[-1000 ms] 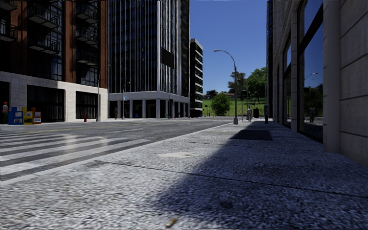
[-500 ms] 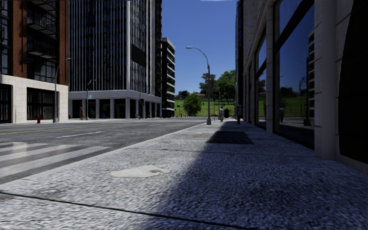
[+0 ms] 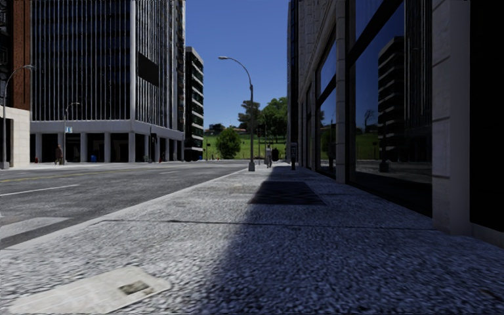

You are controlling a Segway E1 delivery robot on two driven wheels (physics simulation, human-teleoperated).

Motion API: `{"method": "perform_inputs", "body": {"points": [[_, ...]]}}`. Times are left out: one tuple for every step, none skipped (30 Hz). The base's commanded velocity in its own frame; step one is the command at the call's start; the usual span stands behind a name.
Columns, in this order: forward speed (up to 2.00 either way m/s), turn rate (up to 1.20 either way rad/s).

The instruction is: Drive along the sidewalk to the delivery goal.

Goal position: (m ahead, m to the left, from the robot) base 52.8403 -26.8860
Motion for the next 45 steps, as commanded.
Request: {"method": "perform_inputs", "body": {"points": [[2.00, -0.43], [2.00, -0.43], [2.00, -0.43], [2.00, -0.43], [2.00, -0.43], [2.00, -0.43], [2.00, -0.43], [2.00, -0.43], [2.00, -0.43], [2.00, -0.43], [2.00, -0.42], [2.00, -0.42], [2.00, -0.42], [2.00, -0.41], [2.00, -0.39], [2.00, -0.38], [2.00, -0.38], [2.00, -0.38], [2.00, -0.37], [2.00, -0.37], [2.00, -0.35], [2.00, -0.34], [2.00, -0.31], [2.00, -0.29], [2.00, -0.27], [2.00, -0.25], [2.00, -0.24], [2.00, -0.24], [2.00, -0.19], [2.00, -0.08], [2.00, 0.00], [2.00, 0.00], [2.00, 0.00], [2.00, 0.00], [2.00, 0.00], [2.00, 0.00], [2.00, 0.00], [2.00, 0.00], [2.00, 0.00], [2.00, 0.00], [2.00, 0.00], [2.00, 0.00], [2.00, 0.00], [2.00, 0.00], [2.00, 0.00]]}}
